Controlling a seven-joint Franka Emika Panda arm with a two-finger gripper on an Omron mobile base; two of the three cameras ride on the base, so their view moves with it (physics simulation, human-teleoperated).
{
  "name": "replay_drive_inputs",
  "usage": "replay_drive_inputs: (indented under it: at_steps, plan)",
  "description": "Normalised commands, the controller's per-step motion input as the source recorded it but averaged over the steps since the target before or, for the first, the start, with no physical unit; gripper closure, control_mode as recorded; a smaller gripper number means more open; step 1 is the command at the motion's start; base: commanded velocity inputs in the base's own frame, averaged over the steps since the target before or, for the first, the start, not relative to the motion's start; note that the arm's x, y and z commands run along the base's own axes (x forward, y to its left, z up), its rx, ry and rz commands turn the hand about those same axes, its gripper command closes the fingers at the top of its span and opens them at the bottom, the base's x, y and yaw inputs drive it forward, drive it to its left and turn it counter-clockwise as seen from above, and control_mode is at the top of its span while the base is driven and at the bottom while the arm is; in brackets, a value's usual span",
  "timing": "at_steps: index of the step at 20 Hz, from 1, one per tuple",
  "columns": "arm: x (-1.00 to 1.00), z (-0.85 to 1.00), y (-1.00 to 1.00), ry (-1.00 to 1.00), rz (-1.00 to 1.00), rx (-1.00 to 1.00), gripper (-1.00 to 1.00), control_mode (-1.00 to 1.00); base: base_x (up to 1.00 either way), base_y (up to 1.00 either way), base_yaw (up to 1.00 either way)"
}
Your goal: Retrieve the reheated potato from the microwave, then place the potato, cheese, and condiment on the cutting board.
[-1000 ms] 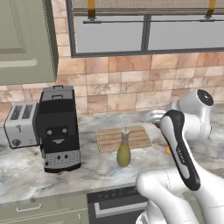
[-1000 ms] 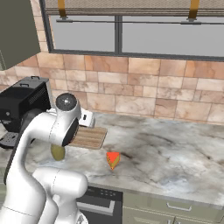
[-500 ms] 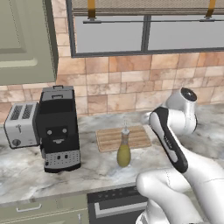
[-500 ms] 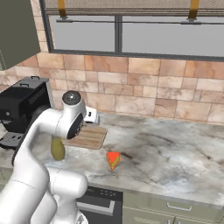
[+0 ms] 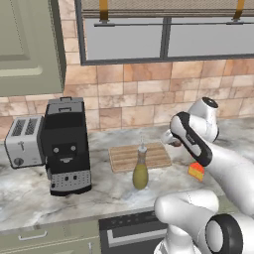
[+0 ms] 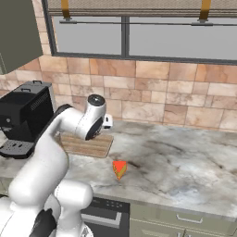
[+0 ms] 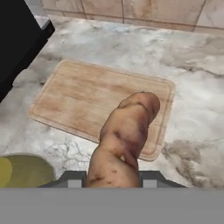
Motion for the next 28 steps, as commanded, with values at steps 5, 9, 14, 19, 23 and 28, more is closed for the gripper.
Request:
replay_drive_inputs:
  at_steps: [5,9,14,19,23,28]
  plan:
    - [0.49,-0.25,0.0,0.1,0.02,-0.02,1.0,-1.0,0.0,0.0,0.0]
    - [0.32,-0.37,0.0,0.01,0.01,0.0,1.0,-1.0,0.0,0.0,0.0]
    - [0.33,-0.39,-0.02,0.0,0.01,0.0,1.0,-1.0,0.0,0.0,0.0]
    - [0.34,-0.44,0.0,0.0,0.01,0.0,1.0,-1.0,0.0,0.0,0.0]
    - [0.31,-0.34,0.0,0.04,0.04,0.0,1.0,-1.0,0.0,0.0,0.0]
    - [0.23,-0.31,0.0,0.03,0.04,0.0,1.0,-1.0,0.0,0.0,0.0]
